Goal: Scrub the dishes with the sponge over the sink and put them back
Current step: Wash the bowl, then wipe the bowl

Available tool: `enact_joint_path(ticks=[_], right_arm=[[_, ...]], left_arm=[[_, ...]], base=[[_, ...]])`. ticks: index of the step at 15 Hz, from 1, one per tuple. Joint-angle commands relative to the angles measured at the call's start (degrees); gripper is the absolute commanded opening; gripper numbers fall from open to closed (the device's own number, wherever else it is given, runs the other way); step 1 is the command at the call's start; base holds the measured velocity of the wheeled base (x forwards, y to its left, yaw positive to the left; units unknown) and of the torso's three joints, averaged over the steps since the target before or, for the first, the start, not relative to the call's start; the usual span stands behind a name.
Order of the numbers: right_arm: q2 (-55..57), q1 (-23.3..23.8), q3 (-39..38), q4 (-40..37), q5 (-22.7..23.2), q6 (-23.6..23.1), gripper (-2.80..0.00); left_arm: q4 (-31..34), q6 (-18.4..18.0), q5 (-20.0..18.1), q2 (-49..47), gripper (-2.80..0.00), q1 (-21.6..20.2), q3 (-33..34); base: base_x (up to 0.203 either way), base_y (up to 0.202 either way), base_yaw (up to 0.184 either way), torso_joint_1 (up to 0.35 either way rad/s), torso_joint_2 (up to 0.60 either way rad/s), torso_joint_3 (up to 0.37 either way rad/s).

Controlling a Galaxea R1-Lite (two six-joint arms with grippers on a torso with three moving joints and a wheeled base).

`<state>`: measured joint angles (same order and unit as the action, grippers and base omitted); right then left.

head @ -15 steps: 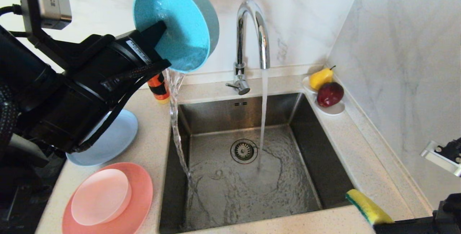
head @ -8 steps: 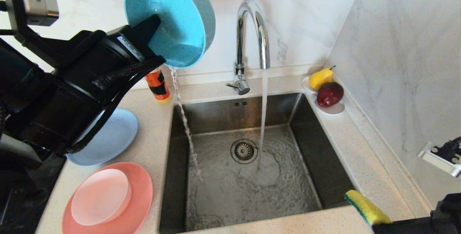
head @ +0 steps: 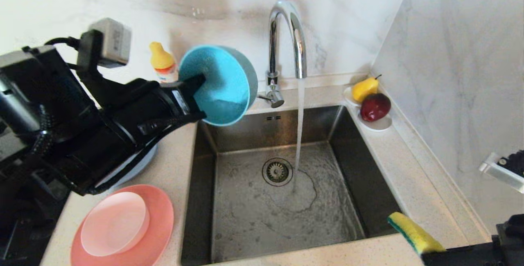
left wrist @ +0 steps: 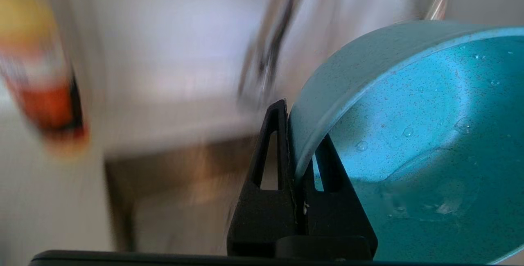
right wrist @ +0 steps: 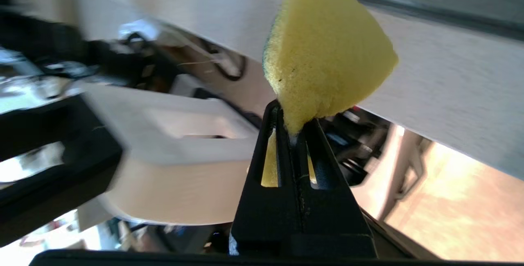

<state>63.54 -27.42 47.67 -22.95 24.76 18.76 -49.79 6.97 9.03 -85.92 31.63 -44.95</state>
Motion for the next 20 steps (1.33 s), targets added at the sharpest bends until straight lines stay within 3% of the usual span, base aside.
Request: enact_joint_path(ticks=[1, 4, 7, 10, 13, 16, 20], right_arm=[[0.4, -0.6, 1.8, -0.5, 1.0, 0.2, -2.80], [2.3, -4.3, 4.3, -0.7, 1.3, 1.8, -2.80], [6.2, -9.9, 6.7, -0.6, 1.3, 4.6, -2.80], [10.8, -15.1, 10.9, -0.7, 1.3, 7.1, -2.80], [14.3, -18.9, 15.0, -1.0, 1.3, 8.8, -2.80], [18.7, -20.9, 20.0, -2.5, 1.2, 9.0, -2.80], [23.0, -24.0, 23.7, -3.2, 1.1, 9.0, -2.80]], left_arm=[[16.4, 0.5, -0.3, 0.4, -2.80, 0.0, -0.9], [32.5, 1.8, -2.7, 2.2, -2.80, 0.0, -1.6], [33.2, 1.1, -1.6, 2.6, -2.80, 0.8, 1.2], [31.6, 1.3, 5.3, 1.5, -2.80, 4.6, 2.1], [24.3, 1.3, 11.6, -1.0, -2.80, 8.1, 5.0], [12.8, -0.3, 20.6, -6.4, -2.80, 11.8, 7.1], [-1.4, -2.9, 23.2, -11.9, -2.80, 13.8, 10.7]], base=[[0.000, 0.000, 0.000, 0.000, 0.00, 0.000], [0.000, 0.000, 0.000, 0.000, 0.00, 0.000], [0.000, 0.000, 0.000, 0.000, 0.00, 0.000], [0.000, 0.000, 0.000, 0.000, 0.00, 0.000], [0.000, 0.000, 0.000, 0.000, 0.00, 0.000], [0.000, 0.000, 0.000, 0.000, 0.00, 0.000], [0.000, 0.000, 0.000, 0.000, 0.00, 0.000]])
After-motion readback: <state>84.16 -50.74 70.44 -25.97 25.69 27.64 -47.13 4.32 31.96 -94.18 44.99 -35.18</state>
